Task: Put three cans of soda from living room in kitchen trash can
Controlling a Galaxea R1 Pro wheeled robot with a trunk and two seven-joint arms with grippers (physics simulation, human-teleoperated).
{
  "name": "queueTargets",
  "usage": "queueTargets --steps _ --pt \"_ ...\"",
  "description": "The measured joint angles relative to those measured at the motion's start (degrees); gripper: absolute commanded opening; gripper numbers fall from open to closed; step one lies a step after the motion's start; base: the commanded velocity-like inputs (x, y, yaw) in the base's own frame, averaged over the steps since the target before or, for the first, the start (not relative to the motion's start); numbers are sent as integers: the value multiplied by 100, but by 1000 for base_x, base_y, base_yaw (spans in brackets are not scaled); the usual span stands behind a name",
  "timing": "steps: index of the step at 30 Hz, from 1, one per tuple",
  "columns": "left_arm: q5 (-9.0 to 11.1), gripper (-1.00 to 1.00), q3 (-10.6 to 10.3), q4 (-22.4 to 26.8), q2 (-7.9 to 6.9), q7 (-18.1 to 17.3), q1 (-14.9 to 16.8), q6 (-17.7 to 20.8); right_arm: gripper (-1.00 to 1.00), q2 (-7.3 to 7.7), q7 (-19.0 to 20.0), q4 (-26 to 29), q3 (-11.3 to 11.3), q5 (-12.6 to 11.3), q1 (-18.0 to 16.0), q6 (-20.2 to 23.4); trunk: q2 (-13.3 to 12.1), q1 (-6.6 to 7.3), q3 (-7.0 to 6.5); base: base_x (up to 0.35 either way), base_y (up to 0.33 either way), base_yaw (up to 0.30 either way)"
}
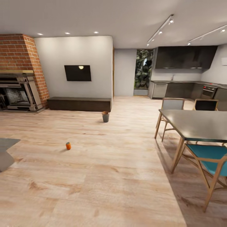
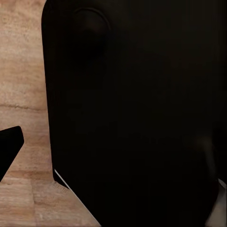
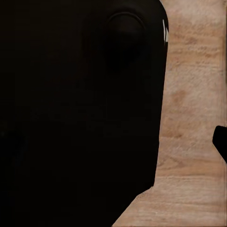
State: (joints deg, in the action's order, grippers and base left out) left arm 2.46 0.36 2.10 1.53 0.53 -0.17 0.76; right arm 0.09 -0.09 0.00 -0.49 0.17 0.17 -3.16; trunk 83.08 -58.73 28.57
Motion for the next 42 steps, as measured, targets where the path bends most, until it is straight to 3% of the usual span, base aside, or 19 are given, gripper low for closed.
queueTargets --steps 11,18,28,42 --pt "0 100 -1 1 12 0 0 -5 100 0 0 0 5 -5 0 0 0 0 29 338 0 284" --pt "0 100 0 2 14 0 2 -6 100 34 0 0 29 -31 -1 8 0 0 33 338 0 29" --pt "0 100 7 62 15 0 4 -15 100 24 0 0 17 -16 -1 8 0 0 33 338 0 -15" --pt "0 100 7 241 21 0 1 -4 100 0 0 0 14 -9 1 14 0 0 -4 338 0 -222"
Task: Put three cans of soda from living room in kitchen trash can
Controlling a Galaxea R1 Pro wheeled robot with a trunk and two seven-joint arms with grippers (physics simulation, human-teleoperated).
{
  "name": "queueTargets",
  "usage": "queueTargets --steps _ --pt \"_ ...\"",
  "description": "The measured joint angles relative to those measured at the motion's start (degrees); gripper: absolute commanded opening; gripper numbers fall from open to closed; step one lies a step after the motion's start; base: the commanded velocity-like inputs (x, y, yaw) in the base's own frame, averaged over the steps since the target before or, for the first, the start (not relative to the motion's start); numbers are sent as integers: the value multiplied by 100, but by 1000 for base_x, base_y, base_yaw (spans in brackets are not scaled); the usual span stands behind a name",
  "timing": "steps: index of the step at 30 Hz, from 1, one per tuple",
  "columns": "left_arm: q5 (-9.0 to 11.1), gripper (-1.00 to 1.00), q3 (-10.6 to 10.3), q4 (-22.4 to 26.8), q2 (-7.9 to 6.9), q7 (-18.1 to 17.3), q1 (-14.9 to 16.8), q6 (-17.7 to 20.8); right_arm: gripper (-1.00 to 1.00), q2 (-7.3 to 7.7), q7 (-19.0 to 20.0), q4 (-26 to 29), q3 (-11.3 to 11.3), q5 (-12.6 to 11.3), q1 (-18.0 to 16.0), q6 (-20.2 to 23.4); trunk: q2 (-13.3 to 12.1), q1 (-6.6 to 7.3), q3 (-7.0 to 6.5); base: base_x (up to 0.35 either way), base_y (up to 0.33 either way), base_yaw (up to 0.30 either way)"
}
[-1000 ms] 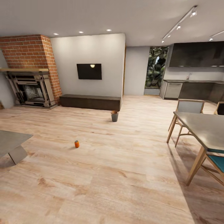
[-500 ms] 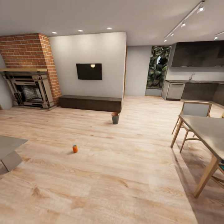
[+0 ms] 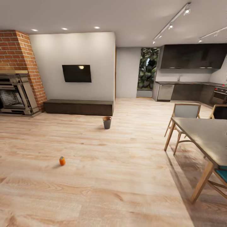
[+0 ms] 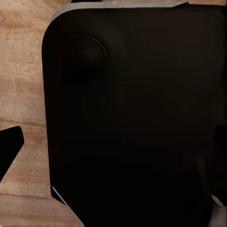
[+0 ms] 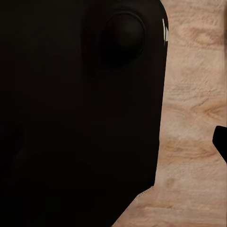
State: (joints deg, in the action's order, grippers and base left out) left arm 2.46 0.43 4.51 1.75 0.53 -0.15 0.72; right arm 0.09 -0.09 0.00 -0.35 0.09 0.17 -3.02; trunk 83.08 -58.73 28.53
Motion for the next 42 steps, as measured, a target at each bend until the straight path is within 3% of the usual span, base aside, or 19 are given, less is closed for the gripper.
queueTargets --steps 10,15,19,42 --pt "17 100 1 42 -7 9 0 7 100 4 0 0 0 0 -1 -9 0 0 -3 338 0 -17" --pt "454 100 -9 48 -15 4 1 7 100 8 0 0 13 -8 -1 -14 0 0 -3 338 0 0" --pt "594 100 -15 50 -16 2 -1 7 100 9 0 0 17 -9 -1 -14 0 0 -3 338 0 0" --pt "616 100 -16 58 -16 0 -2 7 100 19 0 0 0 0 0 2 0 0 -3 338 0 0"
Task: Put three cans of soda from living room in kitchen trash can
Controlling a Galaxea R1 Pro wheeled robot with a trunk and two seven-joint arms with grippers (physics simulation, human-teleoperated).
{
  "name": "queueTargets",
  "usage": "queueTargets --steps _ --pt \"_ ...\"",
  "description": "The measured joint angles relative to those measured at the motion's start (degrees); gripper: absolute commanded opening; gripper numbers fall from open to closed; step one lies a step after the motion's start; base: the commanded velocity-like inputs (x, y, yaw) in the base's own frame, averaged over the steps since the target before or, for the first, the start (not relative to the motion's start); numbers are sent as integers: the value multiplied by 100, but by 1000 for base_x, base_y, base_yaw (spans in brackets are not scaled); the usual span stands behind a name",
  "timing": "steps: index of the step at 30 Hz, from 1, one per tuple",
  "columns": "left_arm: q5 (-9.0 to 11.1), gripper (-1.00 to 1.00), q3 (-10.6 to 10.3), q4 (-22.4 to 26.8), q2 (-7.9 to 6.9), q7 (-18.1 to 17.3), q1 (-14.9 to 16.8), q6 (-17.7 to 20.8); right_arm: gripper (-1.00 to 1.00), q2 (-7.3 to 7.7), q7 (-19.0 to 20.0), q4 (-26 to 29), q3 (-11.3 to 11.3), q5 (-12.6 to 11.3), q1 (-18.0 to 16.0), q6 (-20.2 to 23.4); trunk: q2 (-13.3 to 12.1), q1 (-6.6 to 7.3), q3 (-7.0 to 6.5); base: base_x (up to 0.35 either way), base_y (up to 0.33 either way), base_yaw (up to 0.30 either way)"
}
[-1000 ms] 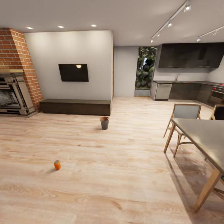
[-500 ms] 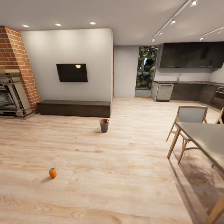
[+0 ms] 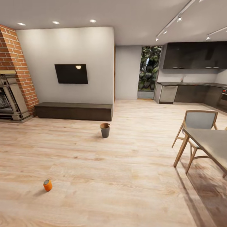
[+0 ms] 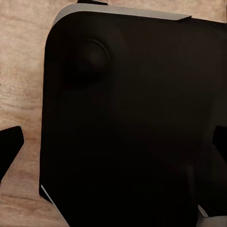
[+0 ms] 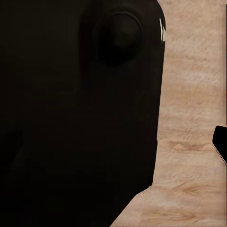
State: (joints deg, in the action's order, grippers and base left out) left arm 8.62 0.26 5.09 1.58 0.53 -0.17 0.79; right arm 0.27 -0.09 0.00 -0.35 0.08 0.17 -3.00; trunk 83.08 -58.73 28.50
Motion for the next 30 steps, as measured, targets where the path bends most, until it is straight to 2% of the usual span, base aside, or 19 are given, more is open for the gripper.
queueTargets --steps 30 --pt "12 100 9 158 0 0 2 0 100 -1 2 0 -1 9 -1 1 0 0 0 338 0 0"
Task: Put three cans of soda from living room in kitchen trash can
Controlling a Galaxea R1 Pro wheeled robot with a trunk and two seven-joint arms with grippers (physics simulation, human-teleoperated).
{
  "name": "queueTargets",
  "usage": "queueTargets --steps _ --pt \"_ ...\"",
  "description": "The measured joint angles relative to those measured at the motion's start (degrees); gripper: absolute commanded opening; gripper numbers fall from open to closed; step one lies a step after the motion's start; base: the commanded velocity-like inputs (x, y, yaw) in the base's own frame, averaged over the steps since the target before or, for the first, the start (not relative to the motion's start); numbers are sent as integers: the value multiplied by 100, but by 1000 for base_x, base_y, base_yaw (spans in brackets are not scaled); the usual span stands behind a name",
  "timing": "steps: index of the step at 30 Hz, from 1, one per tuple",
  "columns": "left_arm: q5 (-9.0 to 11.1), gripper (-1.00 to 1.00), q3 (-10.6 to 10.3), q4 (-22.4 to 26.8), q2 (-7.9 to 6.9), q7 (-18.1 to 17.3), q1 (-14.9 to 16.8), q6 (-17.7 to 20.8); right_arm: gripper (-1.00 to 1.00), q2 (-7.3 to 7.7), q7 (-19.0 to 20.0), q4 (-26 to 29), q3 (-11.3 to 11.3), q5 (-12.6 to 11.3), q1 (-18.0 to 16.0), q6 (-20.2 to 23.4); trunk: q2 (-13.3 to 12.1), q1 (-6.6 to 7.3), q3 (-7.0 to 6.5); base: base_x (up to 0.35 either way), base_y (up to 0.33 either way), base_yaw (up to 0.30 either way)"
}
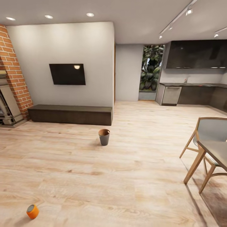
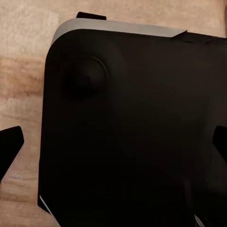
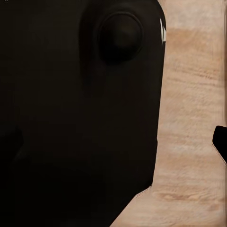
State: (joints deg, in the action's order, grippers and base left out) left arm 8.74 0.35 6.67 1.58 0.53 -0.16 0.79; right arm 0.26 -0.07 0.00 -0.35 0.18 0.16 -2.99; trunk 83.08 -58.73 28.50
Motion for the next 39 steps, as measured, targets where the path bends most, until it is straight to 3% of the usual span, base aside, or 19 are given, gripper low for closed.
queueTargets --steps 39 --pt "40 100 0 -26 -52 9 0 79 100 35 2 0 -16 9 0 -9 0 0 0 339 0 0"
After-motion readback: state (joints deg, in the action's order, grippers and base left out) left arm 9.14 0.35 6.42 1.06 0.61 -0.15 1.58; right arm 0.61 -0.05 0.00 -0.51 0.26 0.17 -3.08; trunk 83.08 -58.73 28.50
